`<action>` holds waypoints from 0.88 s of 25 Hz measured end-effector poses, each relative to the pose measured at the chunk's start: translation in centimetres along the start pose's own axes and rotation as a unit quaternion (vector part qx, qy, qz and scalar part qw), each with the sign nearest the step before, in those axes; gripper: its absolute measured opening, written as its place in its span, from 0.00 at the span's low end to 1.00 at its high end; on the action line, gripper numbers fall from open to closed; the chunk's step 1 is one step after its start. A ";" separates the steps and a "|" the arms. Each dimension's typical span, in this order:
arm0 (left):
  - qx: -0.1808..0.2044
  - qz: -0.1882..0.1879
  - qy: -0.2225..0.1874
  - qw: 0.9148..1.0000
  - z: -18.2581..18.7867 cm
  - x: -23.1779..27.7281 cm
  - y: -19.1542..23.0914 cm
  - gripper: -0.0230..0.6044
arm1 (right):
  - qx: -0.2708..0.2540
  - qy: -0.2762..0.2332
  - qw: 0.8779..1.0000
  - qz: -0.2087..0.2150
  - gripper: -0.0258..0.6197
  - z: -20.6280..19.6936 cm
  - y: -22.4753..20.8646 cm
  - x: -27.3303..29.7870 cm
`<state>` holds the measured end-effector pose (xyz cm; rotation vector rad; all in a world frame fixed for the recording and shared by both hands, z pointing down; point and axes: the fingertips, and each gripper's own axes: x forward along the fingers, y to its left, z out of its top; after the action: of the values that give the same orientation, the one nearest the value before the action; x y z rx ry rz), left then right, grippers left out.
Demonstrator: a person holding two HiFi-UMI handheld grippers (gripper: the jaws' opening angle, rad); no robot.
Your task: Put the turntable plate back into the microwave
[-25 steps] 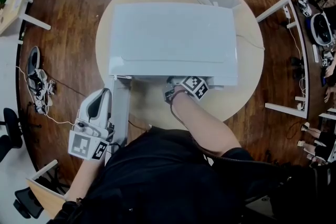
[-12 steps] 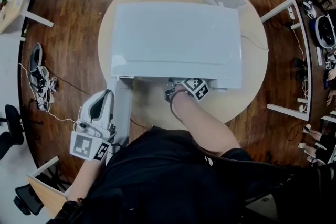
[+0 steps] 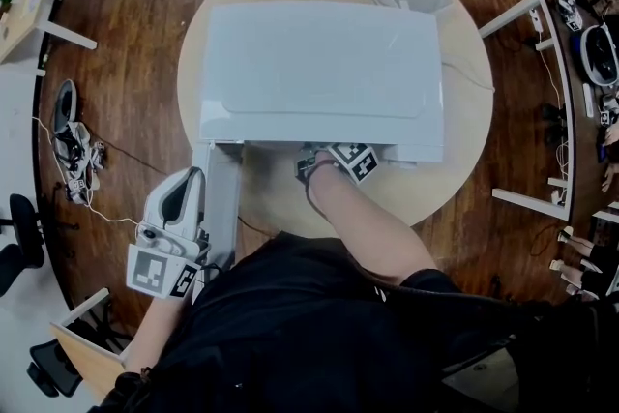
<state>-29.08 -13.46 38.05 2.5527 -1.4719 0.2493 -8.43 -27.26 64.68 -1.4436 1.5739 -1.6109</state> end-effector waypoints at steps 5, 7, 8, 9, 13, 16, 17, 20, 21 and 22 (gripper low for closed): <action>-0.001 0.004 0.001 1.000 -0.1 0.0 0.1 0.04 | 0.011 -0.012 1.000 -0.002 0.07 0.5 -0.2 0.3; 0.000 0.004 0.001 1.000 -0.1 0.1 -0.1 0.04 | 0.012 -0.013 1.000 -0.004 0.07 0.6 -0.2 0.4; 0.001 0.004 0.001 1.000 -0.1 0.1 -0.1 0.04 | 0.012 -0.013 1.000 -0.006 0.07 0.7 -0.2 0.5; 0.002 0.004 0.001 1.000 -0.1 0.1 -0.1 0.04 | 0.012 -0.015 1.000 -0.010 0.07 0.7 -0.3 0.5; 0.002 0.006 0.000 1.000 0.0 -0.1 -0.1 0.04 | 0.017 -0.022 0.999 -0.027 0.07 0.9 -0.8 0.4; 0.001 0.009 0.000 1.000 0.0 -0.3 -0.1 0.04 | 0.016 -0.026 0.999 -0.034 0.07 1.0 -0.9 0.3; 0.001 0.010 0.000 1.000 0.0 -0.4 -0.1 0.04 | 0.016 -0.027 0.999 -0.036 0.08 1.0 -0.9 0.3; 0.002 0.013 0.000 1.000 0.0 -0.5 -0.2 0.04 | 0.016 -0.024 0.999 -0.039 0.09 0.9 -1.1 0.2; 0.003 0.011 0.000 1.000 0.0 -0.4 -0.3 0.04 | 0.016 -0.025 0.999 -0.040 0.09 1.1 -1.4 0.2; 0.005 0.008 -0.002 1.000 0.1 -0.2 -0.5 0.04 | 0.015 -0.026 0.999 -0.042 0.09 1.3 -1.6 0.2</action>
<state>-28.79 -13.07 37.87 2.5505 -1.4979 0.2540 -6.80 -27.62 65.94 -1.5417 1.4712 -1.6230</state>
